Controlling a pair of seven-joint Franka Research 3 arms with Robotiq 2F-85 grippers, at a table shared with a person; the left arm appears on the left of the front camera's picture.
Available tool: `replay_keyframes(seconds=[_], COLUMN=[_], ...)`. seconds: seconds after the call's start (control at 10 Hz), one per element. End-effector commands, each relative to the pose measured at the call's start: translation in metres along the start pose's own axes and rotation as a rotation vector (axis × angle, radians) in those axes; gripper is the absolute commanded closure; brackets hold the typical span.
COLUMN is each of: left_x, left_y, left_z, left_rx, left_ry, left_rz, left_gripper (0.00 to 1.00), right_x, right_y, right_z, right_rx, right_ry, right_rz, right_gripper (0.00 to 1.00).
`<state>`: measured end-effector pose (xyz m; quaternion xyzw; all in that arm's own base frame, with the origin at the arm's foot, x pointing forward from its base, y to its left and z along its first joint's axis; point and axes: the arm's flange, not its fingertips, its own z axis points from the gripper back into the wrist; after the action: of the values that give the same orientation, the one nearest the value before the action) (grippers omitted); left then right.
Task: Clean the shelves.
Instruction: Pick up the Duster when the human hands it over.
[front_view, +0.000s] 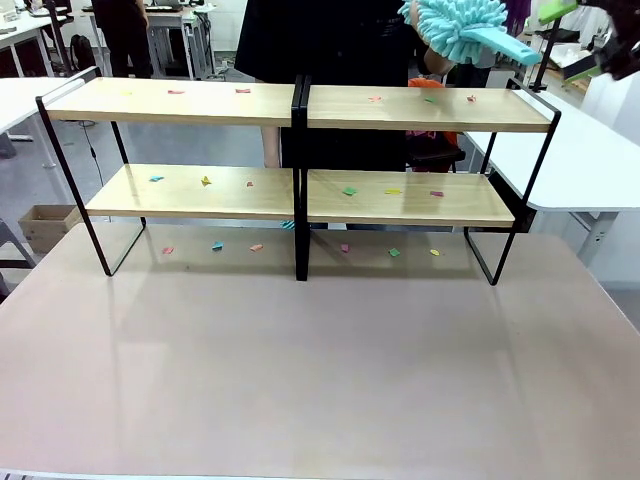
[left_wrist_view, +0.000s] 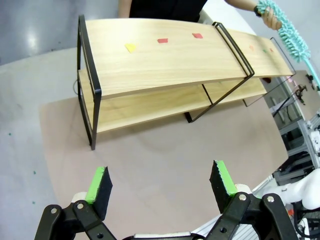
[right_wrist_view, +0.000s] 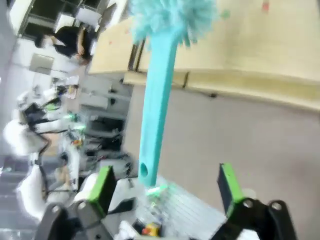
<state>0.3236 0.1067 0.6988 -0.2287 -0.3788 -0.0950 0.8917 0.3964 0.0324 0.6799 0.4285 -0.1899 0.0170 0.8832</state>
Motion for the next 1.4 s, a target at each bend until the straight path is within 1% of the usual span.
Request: replay_keyframes(seconds=[0.0, 0.1, 0.2, 0.4, 0.6, 0.9, 1.0, 1.1, 1.2, 1.3], left_x=[-0.001, -0.001, -0.001, -0.001, -0.001, -0.001, -0.001, -0.001, -0.001, -0.001], left_y=[-0.001, -0.001, -0.001, -0.001, -0.001, -0.001, -0.001, -0.001, -0.001, -0.001], left_z=[0.001, 0.001, 0.001, 0.001, 0.001, 0.001, 0.001, 0.001, 0.001, 0.001], left_rx=[-0.003, -0.003, -0.003, -0.003, -0.003, -0.003, -0.003, -0.003, -0.003, -0.003], left_ry=[0.000, 0.000, 0.000, 0.000, 0.000, 0.000, 0.000, 0.000, 0.000, 0.000], left_rz=[-0.001, -0.001, -0.001, -0.001, -0.001, -0.001, -0.001, -0.001, -0.001, -0.001], left_gripper=[0.00, 0.00, 0.00, 0.00, 0.00, 0.00, 0.00, 0.00, 0.00, 0.00], right_x=[0.046, 0.059, 0.070, 0.080, 0.087, 0.086, 0.086, 0.087, 0.087, 0.086], right_y=[-0.009, -0.015, -0.023, -0.027, -0.032, -0.033, -0.034, -0.036, -0.037, -0.038], right_z=[-0.010, -0.020, -0.027, -0.041, -0.050, -0.050, -0.050, -0.047, -0.046, -0.046], right_rx=[0.210, 0.292, 0.308, 0.316, 0.348, 0.345, 0.342, 0.357, 0.347, 0.348], right_ry=[0.123, 0.173, 0.142, 0.084, 0.091, 0.093, 0.089, 0.104, 0.095, 0.105], right_rz=[-0.289, -0.401, -0.449, -0.463, -0.472, -0.454, -0.449, -0.448, -0.445, -0.444], right_gripper=[0.00, 0.00, 0.00, 0.00, 0.00, 0.00, 0.25, 0.59, 0.84, 1.00])
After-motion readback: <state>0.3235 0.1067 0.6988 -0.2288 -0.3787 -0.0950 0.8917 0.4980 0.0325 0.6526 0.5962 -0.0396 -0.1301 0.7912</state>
